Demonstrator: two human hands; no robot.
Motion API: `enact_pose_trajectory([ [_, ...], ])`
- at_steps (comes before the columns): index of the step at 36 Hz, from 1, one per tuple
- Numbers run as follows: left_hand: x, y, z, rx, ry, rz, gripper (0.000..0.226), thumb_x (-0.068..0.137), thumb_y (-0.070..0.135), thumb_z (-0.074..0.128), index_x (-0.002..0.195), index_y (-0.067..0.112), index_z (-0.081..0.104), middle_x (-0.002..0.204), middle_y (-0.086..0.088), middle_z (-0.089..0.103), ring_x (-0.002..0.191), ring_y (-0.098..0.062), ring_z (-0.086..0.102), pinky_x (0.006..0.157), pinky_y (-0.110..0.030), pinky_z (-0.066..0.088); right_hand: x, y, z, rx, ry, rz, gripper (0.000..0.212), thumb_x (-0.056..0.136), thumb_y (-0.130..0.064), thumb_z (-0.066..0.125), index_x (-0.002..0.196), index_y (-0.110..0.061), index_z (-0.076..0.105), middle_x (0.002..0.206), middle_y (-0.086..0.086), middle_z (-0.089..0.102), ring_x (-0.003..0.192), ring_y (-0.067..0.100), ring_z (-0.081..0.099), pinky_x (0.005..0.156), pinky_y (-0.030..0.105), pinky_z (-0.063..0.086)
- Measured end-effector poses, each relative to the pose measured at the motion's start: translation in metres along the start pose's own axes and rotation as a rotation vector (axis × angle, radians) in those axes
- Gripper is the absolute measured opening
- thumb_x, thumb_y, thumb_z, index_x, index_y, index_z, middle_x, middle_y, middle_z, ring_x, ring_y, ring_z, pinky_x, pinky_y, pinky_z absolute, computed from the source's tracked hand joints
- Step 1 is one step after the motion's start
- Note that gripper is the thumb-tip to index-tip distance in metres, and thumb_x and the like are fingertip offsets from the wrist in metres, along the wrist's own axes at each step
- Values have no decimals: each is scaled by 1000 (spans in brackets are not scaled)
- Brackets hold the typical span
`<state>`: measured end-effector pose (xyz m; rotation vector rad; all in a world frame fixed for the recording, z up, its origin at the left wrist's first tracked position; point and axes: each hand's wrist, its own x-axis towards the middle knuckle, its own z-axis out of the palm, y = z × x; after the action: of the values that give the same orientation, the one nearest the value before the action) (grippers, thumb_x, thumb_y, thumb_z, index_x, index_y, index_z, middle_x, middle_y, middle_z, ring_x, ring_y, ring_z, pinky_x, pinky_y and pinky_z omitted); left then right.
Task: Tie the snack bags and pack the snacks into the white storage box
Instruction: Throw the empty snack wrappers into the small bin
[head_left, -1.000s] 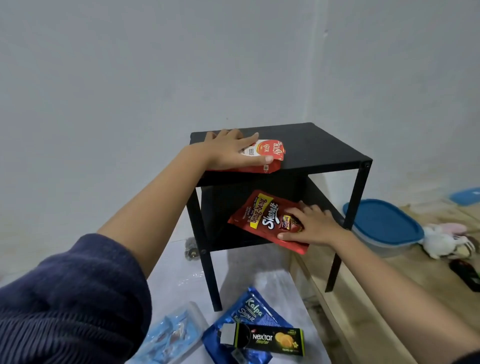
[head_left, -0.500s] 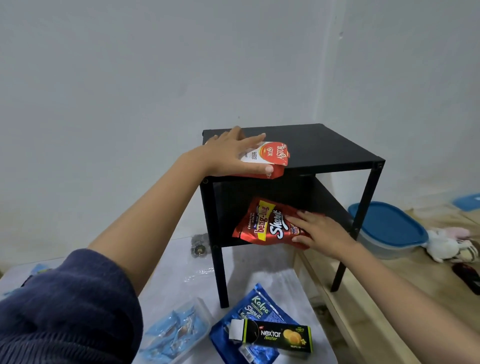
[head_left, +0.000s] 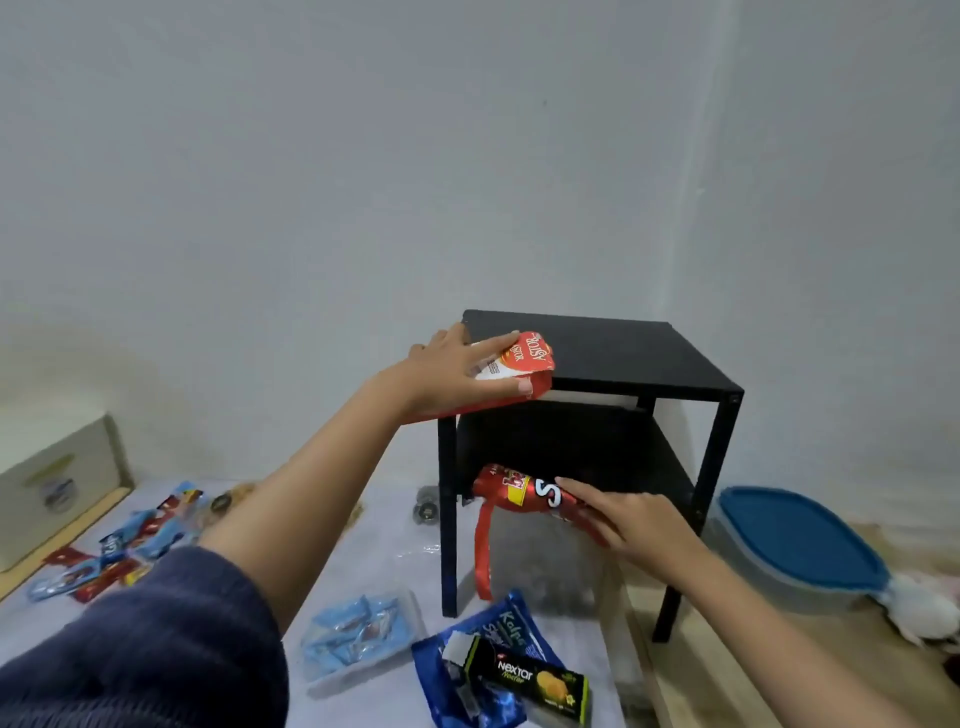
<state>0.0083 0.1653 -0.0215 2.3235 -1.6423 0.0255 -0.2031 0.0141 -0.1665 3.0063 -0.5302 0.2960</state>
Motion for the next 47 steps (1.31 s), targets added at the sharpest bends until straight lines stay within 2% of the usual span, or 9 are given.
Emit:
enact_pose_trajectory([
  [7, -104, -32, 13, -49, 107, -335, 78, 68, 83, 29, 139, 55, 13, 127, -6, 38, 119, -27, 39, 104, -50, 31, -6, -50, 2, 183, 19, -225, 58, 88, -57, 28, 141, -53, 5, 131, -10, 58, 104, 11, 63, 83, 20, 47],
  [14, -248, -83, 13, -156, 230, -671, 80, 65, 89, 31, 137, 55, 22, 109, -3, 43, 102, -25, 50, 93, -42, 44, 24, -160, 20, 253, -13, -420, 56, 97, -35, 38, 134, -60, 3, 114, 3, 68, 96, 23, 65, 78, 34, 50],
  [16, -291, -98, 11, -121, 270, -763, 76, 70, 85, 33, 138, 52, 26, 111, -5, 48, 102, -24, 51, 86, -36, 43, 35, -200, 20, 275, -37, -477, 55, 98, -35, 38, 138, -59, 10, 117, 1, 66, 99, 22, 63, 77, 32, 48],
  [19, -356, -124, 8, -130, 378, -897, 82, 62, 91, 27, 135, 54, 26, 113, -10, 51, 110, -29, 49, 96, -43, 41, 53, -267, 21, 350, -38, -550, 49, 97, -33, 40, 139, -52, 25, 129, -5, 59, 108, 19, 59, 81, 30, 47],
  [22, -418, -150, 6, -153, 452, -1012, 93, 53, 98, 21, 136, 55, 23, 118, -9, 49, 117, -30, 45, 101, -49, 38, 71, -340, 24, 384, -54, -625, 49, 96, -36, 40, 138, -55, 24, 130, -3, 59, 106, 22, 61, 83, 34, 50],
  [26, -498, -189, 7, -174, 495, -1172, 77, 66, 90, 31, 135, 57, 23, 127, -6, 48, 118, -27, 46, 96, -41, 37, 92, -444, 26, 405, -64, -735, 48, 97, -38, 39, 140, -52, 23, 133, -1, 57, 108, 20, 60, 81, 32, 50],
  [28, -539, -211, 6, -164, 532, -1232, 74, 64, 91, 28, 132, 61, 23, 129, -2, 49, 118, -26, 47, 99, -47, 36, 102, -496, 29, 425, -69, -789, 47, 98, -38, 38, 140, -51, 23, 129, 0, 58, 106, 18, 60, 81, 30, 51],
  [36, -700, -262, 12, -213, 657, -1567, 71, 67, 86, 31, 133, 59, 23, 120, -4, 48, 118, -26, 43, 101, -48, 35, 112, -701, 52, 441, -188, -1000, 46, 96, -34, 41, 138, -50, 29, 126, 1, 60, 106, 24, 60, 82, 34, 50],
  [47, -869, -309, 94, -517, 877, -1984, 77, 58, 94, 37, 127, 59, 31, 133, -1, 50, 125, -27, 45, 107, -47, 34, 69, -929, 145, 324, -414, -1325, 49, 95, -36, 41, 139, -51, 26, 127, -1, 61, 110, 22, 59, 84, 34, 49],
])
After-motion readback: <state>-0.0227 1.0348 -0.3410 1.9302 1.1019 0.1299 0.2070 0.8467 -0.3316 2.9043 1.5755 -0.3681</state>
